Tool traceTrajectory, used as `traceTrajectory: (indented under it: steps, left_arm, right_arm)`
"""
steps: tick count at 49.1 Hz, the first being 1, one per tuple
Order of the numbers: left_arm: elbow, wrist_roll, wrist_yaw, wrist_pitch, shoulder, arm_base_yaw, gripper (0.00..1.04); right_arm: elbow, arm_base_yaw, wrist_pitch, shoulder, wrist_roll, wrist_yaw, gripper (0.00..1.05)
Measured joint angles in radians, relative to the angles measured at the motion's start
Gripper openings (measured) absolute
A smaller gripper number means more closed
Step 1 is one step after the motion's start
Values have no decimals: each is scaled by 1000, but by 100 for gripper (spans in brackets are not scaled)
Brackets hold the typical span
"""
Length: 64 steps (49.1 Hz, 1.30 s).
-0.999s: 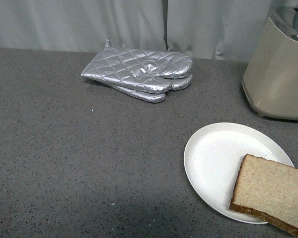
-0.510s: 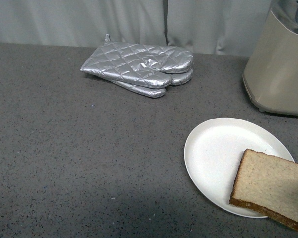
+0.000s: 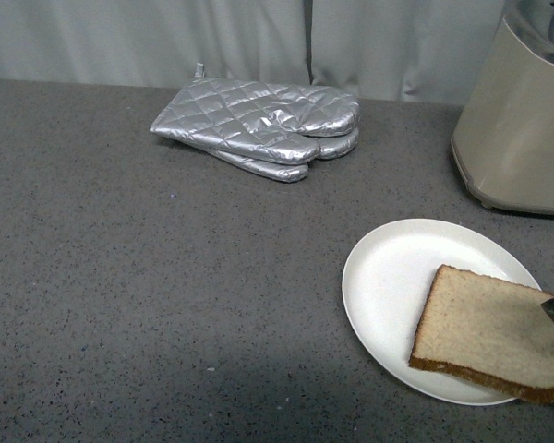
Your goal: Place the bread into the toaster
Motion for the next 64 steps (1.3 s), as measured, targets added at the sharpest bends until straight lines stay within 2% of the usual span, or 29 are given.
traceTrajectory:
  steps: [10,14,17,26,33,41,53,64]
  left_arm:
    - [0,0,0,0,0,0,98]
    - [0,0,0,0,0,0,98]
    - [0,0,0,0,0,0,98]
    - [0,0,0,0,0,0,98]
    - [0,0,0,0,0,0,98]
    - [0,0,0,0,0,0,98]
    - [0,0,0,0,0,0,98]
    - [0,0,0,0,0,0,98]
  right_arm:
    - [35,-15,-99,-109,5,-7,24]
    - [57,-16,-169,-182,10,-9,9]
    - [83,-16,-223,-239,11,-16,3]
    - [279,-43,-425,-437,-21,-15,2]
    - [453,-95,-539,-491,-52,48,2]
    - [637,-167,-590,-462,-115,153,2]
    - [735,-256,-656,-385,-124,359,2]
    - [758,-289,-682,-259,-59,393,2]
